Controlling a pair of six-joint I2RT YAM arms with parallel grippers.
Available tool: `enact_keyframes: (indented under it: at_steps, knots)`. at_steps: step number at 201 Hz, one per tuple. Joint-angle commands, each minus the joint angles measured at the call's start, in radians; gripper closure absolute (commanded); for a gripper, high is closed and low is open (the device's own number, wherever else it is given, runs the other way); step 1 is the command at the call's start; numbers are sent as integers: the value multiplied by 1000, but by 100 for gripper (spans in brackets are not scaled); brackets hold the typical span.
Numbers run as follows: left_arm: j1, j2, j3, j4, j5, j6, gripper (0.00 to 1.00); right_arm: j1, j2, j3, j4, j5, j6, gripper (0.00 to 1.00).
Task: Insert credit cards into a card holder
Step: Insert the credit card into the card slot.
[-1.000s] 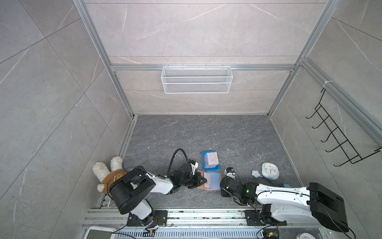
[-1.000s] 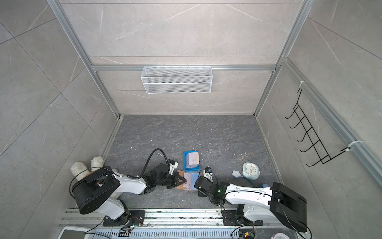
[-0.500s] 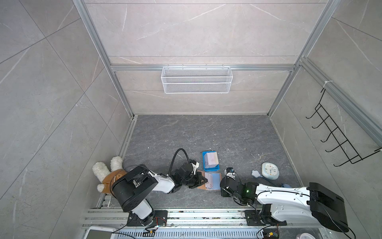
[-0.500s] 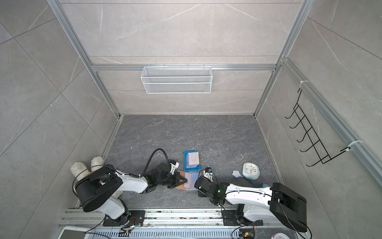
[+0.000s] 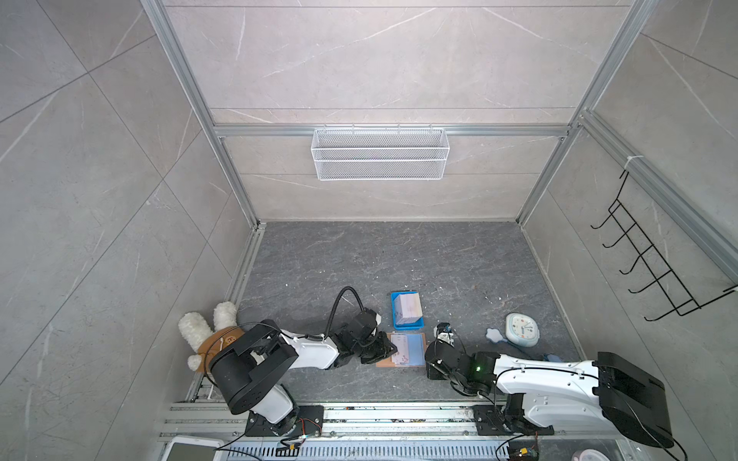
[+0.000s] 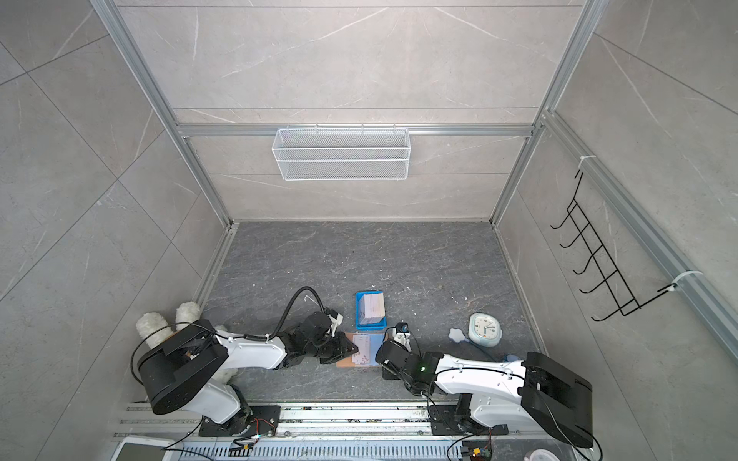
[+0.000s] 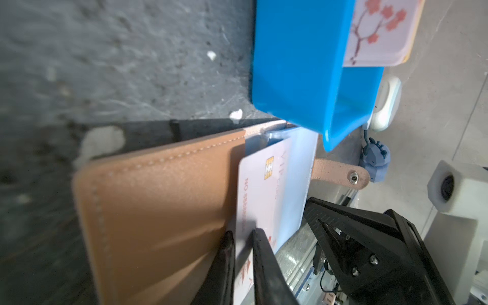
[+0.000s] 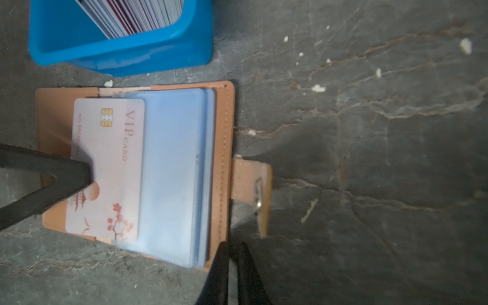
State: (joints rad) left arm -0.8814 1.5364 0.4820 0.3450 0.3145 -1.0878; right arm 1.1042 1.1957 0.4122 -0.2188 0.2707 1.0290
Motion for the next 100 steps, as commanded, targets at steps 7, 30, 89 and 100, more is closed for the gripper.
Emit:
enact_keyframes:
  at_steps: [7,30,89,100]
  knots:
    - [2,-37,19,-158,-70,42,79,6,-1,3,0,23,9,88]
    - [-3,-62,31,-200,-88,55,79,6,-2,30,-31,18,1,88]
    - [-7,-122,92,-368,-140,135,75,6,10,53,-50,31,9,83]
    - [-7,-124,89,-366,-145,138,76,6,2,53,-51,37,9,79]
